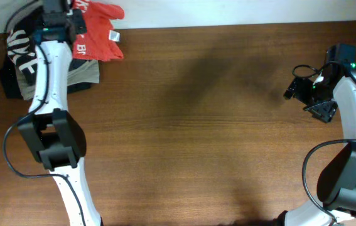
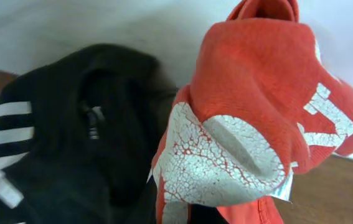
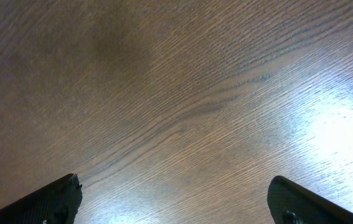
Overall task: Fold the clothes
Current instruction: 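Place the orange bundle on top of the dark clothes stack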
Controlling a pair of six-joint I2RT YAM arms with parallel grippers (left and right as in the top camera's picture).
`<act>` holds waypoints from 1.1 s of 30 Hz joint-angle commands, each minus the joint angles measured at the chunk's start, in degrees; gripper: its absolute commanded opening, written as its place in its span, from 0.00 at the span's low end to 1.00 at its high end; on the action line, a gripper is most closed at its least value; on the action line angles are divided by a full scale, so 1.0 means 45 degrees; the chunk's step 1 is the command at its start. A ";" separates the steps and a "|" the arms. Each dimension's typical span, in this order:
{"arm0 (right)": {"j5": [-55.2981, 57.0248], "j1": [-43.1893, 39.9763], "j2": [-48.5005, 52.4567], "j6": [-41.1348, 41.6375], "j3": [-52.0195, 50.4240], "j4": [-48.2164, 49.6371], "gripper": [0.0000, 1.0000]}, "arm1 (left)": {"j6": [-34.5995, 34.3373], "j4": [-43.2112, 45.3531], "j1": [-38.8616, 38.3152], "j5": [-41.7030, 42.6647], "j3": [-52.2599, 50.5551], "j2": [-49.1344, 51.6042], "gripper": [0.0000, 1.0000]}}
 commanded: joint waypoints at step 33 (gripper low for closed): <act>-0.0015 -0.0024 -0.0068 -0.0112 0.0131 -0.0005 0.99 | -0.2380 -0.1389 0.2414 0.1083 0.1836 -0.1564 0.01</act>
